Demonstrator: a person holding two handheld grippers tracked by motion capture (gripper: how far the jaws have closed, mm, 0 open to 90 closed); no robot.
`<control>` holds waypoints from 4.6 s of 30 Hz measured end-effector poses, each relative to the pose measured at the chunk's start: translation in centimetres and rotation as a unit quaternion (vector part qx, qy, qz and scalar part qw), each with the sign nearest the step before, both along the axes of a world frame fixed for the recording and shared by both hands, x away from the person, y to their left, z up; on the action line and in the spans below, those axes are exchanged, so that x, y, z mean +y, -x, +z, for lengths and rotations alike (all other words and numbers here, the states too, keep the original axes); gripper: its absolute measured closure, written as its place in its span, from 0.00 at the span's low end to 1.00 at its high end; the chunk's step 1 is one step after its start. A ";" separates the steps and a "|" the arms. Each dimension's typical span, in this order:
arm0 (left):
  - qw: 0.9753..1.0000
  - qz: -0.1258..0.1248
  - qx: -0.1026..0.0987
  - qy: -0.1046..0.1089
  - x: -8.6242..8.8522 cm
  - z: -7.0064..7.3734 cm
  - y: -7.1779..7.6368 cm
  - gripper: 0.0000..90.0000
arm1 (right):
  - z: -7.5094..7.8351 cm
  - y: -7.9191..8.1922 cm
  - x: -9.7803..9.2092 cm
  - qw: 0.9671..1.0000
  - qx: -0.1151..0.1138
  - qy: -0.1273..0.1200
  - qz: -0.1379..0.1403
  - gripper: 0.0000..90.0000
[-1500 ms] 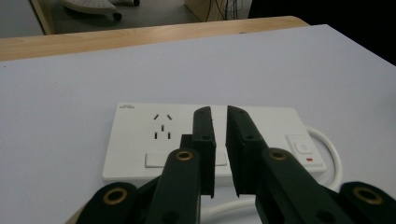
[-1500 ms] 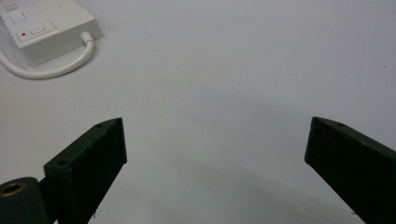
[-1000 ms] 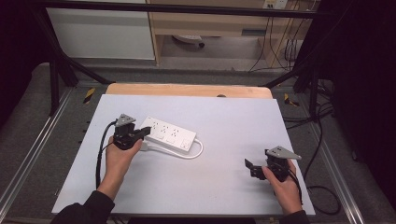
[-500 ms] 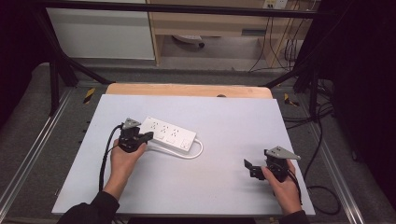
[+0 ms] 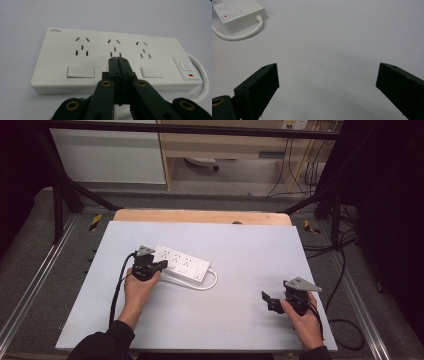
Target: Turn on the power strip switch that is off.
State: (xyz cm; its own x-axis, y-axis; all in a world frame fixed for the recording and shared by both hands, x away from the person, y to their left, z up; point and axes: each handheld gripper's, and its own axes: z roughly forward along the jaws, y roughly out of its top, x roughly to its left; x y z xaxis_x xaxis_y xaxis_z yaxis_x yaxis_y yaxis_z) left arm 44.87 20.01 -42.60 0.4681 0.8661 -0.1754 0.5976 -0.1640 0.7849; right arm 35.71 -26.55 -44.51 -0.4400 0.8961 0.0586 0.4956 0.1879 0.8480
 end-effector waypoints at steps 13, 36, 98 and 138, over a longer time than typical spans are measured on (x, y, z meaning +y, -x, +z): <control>1.000 -0.009 0.003 -0.006 -0.7 -0.1 -0.2 1.00 | 0.0 0.0 0.1 1.000 0.000 0.000 0.008 0.04; 1.000 -0.021 0.010 -0.015 -1.7 -0.6 -1.0 1.00 | 0.2 0.0 -0.2 1.000 -0.003 -0.004 0.007 0.04; 1.000 -0.025 0.007 -0.017 -2.2 -0.7 -1.1 1.00 | 0.2 0.0 -0.3 1.000 0.001 -0.009 0.008 0.04; 0.999 -0.032 -0.005 -0.033 -2.7 -0.9 -0.9 1.00 | 0.2 -0.1 -0.4 1.000 -0.002 -0.006 0.010 0.04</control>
